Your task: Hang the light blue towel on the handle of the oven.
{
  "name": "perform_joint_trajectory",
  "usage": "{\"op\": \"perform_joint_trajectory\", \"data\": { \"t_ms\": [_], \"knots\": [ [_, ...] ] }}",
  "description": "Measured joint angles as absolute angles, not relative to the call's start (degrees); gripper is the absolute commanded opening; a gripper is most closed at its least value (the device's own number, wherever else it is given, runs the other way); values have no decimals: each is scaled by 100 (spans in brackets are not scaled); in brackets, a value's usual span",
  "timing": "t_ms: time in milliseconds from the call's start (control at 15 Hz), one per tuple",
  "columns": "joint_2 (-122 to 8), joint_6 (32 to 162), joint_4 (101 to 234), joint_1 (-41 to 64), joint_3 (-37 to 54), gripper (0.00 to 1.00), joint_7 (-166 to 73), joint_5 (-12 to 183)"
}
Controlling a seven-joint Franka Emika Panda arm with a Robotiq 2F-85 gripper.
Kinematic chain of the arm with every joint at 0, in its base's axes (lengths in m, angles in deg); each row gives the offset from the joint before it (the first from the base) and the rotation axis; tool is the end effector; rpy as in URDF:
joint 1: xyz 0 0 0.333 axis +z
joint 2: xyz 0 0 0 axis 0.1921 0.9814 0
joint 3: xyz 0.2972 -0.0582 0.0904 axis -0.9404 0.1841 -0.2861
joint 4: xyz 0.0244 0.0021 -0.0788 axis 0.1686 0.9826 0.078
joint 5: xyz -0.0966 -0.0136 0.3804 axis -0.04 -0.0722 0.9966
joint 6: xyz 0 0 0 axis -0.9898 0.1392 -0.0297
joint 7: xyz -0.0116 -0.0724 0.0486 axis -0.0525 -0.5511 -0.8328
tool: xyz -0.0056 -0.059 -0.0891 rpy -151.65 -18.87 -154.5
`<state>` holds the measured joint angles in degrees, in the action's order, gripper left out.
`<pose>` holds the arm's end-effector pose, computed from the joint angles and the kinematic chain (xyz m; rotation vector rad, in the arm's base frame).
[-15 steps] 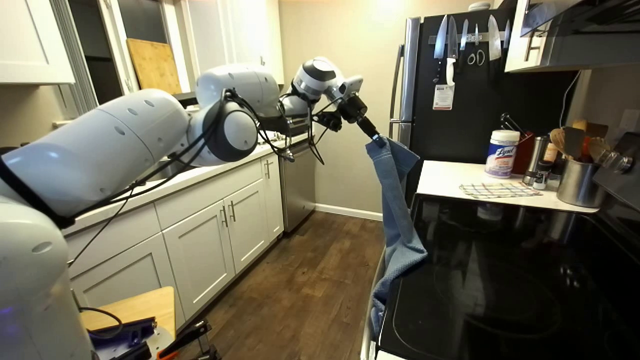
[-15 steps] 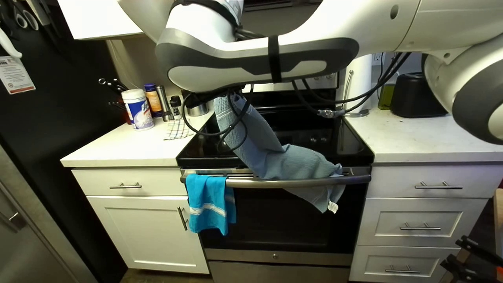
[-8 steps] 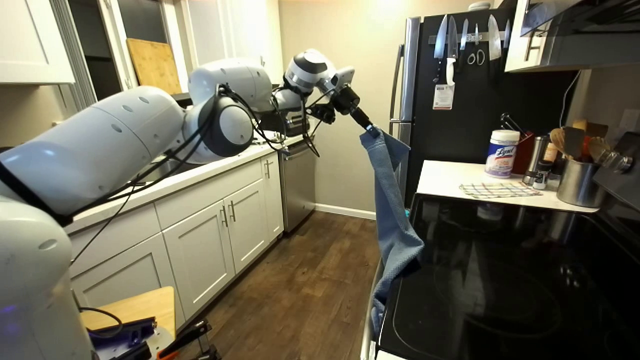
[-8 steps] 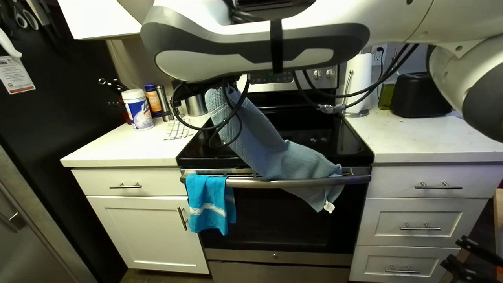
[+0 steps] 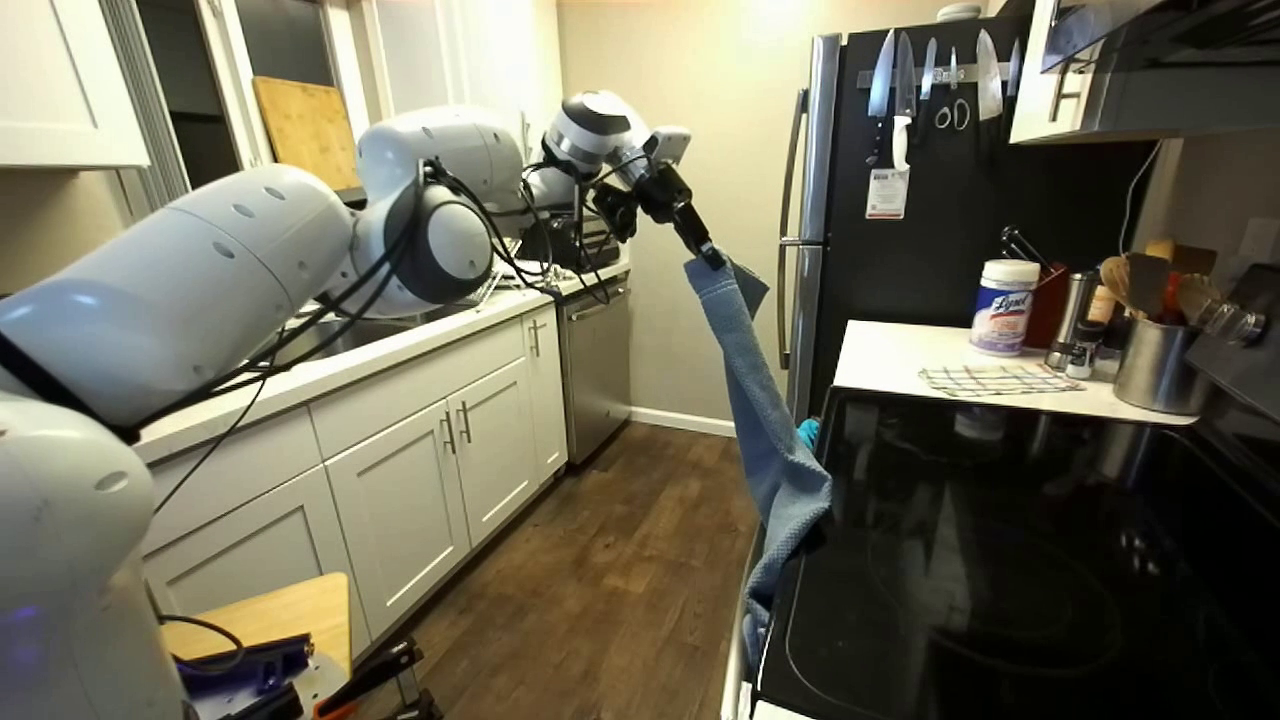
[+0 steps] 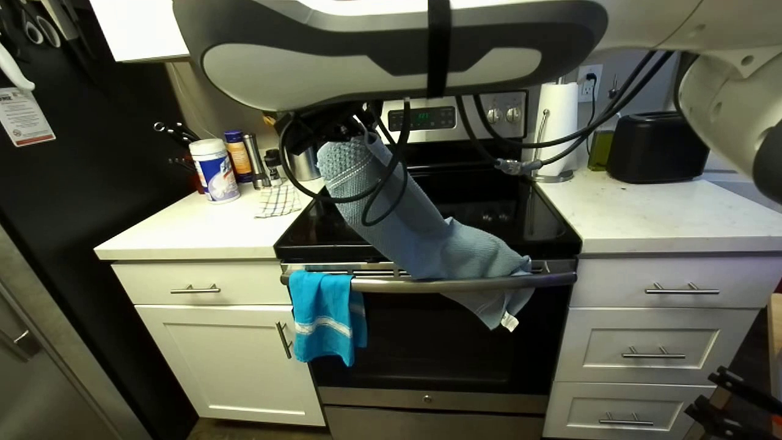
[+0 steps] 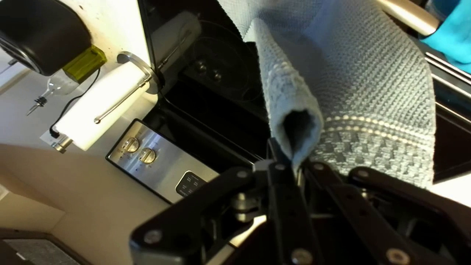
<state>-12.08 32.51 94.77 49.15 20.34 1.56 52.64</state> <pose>0.6632 0.3409 0.4813 2.2605 -0.6733 0.5597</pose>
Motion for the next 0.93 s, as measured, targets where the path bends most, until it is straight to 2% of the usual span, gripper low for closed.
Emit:
{"op": "perform_joint_trajectory", "data": {
  "t_ms": [600, 933],
  "knots": [
    [-1531, 1998, 9475, 5173, 2081, 1, -396, 5263],
    [-1702, 1747, 9474, 5313, 2108, 1, -440, 5260]
  ]
}}
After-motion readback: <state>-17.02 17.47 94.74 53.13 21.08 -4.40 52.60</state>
